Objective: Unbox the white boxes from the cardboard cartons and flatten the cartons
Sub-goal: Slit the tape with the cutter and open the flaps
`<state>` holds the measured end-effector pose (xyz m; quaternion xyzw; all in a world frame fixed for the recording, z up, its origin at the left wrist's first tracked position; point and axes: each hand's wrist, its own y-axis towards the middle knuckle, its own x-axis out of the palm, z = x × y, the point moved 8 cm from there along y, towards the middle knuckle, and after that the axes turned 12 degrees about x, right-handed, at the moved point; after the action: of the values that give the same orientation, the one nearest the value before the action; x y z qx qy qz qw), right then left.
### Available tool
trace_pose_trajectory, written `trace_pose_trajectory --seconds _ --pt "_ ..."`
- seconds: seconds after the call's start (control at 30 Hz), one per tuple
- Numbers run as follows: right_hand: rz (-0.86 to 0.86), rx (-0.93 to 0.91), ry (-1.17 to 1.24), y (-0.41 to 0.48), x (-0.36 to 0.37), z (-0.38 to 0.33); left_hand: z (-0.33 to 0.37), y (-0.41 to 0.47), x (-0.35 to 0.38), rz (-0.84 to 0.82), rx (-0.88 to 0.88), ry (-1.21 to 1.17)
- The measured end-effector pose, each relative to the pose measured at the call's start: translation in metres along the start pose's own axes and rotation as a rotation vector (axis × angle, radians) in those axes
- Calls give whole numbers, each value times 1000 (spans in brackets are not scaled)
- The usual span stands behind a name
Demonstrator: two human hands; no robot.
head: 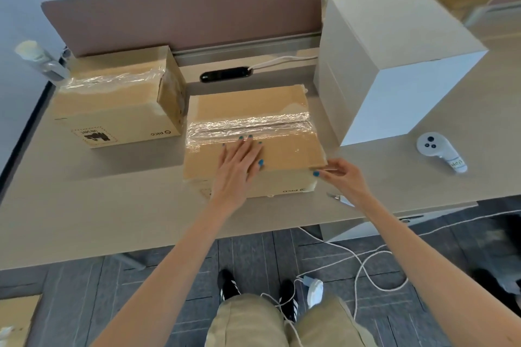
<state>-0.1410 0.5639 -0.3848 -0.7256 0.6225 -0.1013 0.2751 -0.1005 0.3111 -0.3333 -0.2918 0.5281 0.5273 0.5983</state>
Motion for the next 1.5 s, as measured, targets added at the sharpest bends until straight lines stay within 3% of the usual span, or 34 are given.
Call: trace_pose_trajectory --seconds 0.27,0.47,0.67,0.9,1.13,1.5 --pt "193 -17 -916 2 -21 60 26 45 26 -98 22 24" --pt "343 -120 -1079 6 -28 76 28 44 29 -65 29 70" --pt "309 -157 -985 17 -23 77 30 45 27 -51 26 66" --pt "262 -174 -626 32 -9 27 25 67 16 4 10 52" --pt "272 -151 -232 53 -15 -44 12 93 31 -136 3 33" --pt "269 -72 -201 71 -22 -66 1 88 35 -202 -34 72"
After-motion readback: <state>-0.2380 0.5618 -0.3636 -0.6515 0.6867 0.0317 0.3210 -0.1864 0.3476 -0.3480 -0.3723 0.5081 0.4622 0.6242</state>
